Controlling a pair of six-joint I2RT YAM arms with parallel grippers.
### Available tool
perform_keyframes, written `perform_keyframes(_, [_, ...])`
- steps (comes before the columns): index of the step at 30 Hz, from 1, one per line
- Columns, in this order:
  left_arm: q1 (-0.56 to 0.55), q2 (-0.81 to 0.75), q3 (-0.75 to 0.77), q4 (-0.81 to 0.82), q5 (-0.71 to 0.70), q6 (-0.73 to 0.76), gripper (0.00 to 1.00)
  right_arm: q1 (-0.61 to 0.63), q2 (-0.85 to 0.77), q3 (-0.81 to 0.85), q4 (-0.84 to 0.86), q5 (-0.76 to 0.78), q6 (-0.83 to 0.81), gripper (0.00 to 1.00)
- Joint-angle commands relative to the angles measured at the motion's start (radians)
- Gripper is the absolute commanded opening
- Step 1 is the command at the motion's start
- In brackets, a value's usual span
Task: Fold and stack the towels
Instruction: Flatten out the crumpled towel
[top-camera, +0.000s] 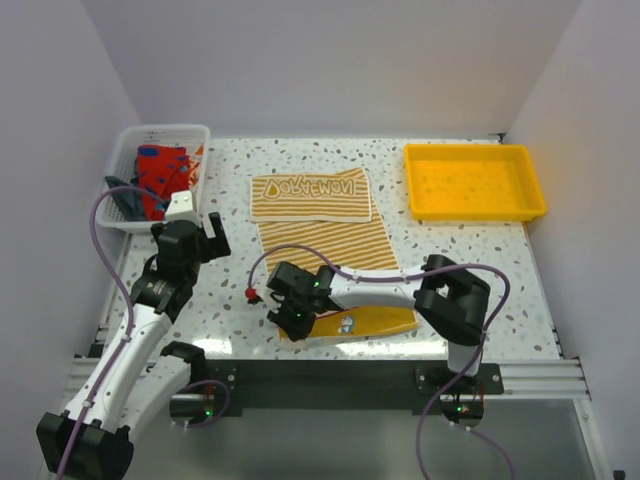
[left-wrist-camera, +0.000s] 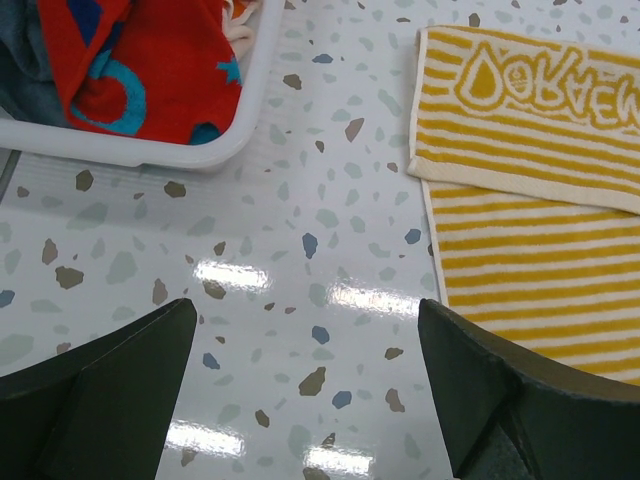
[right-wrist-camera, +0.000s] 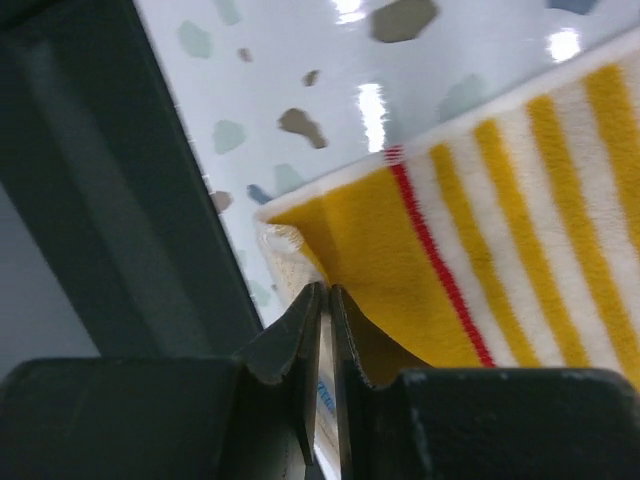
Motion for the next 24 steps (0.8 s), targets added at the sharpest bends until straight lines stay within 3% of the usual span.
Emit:
perform_keyframes(1, [0.006, -0.011, 0.008, 0.040, -0.020, 0.015, 0.98, 0.047, -0.067, 0.000, -0.030, -0.056, 0.005, 0.13])
perform_keyframes(8, [0.006, -0.010, 0.007, 0.037, -0.012, 0.017, 0.98, 0.124, -0.049, 0.003, -0.090, -0.117, 0.012, 0.20])
perform_keyframes(11, [0.006, -0.008, 0.007, 0.036, -0.005, 0.017, 0.98, 0.138, -0.053, 0.002, -0.108, -0.145, 0.010, 0.32])
perform_keyframes(14, [0.006, -0.002, 0.005, 0.039, 0.007, 0.015, 0.98, 0.138, -0.097, 0.005, -0.139, -0.121, 0.002, 0.38])
perform_keyframes(16, [0.006, 0.007, 0.007, 0.036, 0.026, 0.005, 0.98, 0.133, -0.166, 0.018, -0.153, -0.018, 0.007, 0.42])
perform_keyframes(19, [0.006, 0.037, 0.028, 0.031, 0.090, -0.021, 0.99, 0.037, -0.225, 0.074, -0.217, 0.140, 0.025, 0.59])
perform_keyframes(24, [0.006, 0.160, 0.120, 0.028, 0.196, -0.084, 1.00, -0.227, -0.305, 0.089, -0.201, 0.264, 0.093, 0.60])
